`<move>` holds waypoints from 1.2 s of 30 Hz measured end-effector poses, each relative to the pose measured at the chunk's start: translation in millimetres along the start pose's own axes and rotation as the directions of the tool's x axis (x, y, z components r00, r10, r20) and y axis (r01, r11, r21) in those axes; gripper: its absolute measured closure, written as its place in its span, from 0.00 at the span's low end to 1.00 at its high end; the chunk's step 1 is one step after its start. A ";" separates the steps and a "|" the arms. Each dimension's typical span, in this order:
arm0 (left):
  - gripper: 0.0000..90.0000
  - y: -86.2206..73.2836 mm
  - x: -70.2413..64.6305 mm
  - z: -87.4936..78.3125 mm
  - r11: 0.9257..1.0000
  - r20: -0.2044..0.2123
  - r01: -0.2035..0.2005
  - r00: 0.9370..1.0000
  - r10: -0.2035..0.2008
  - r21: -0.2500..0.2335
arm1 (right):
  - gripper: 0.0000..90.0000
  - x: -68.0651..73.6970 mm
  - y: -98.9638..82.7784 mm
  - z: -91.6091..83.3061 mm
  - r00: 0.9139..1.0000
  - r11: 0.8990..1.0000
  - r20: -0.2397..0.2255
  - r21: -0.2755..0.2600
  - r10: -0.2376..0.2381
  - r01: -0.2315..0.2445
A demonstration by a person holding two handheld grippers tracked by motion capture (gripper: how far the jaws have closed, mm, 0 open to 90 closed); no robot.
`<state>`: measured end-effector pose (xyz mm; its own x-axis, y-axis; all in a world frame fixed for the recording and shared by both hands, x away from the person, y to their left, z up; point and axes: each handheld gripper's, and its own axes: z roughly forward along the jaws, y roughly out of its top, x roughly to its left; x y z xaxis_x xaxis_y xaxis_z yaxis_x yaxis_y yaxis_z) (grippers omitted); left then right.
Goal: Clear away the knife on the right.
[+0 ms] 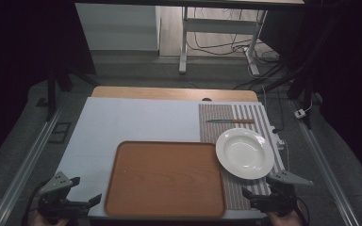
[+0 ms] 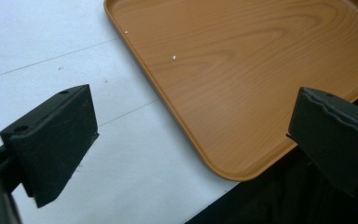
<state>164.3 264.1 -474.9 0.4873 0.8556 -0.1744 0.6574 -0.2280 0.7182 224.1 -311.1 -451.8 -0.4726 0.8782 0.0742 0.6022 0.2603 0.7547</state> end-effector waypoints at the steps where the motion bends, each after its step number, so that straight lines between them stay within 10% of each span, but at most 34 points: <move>1: 0.02 0.5 0.0 0.9 1.000 0.001 0.000 1.000 0.000 0.002 | 0.01 0.8 -0.2 0.2 1.000 1.000 -0.003 -0.002 -0.006 0.006; 36: 0.04 1.1 1.7 4.8 0.999 0.031 -0.002 1.000 0.000 0.052 | 0.00 3.2 4.4 6.2 0.996 0.997 -0.077 0.049 -0.049 0.053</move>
<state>168.6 263.1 -477.7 0.5047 0.8410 -0.1949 0.6859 -0.2535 0.6822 229.2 -304.6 -452.2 -0.5496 0.8309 0.0870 0.6071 0.3257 0.7248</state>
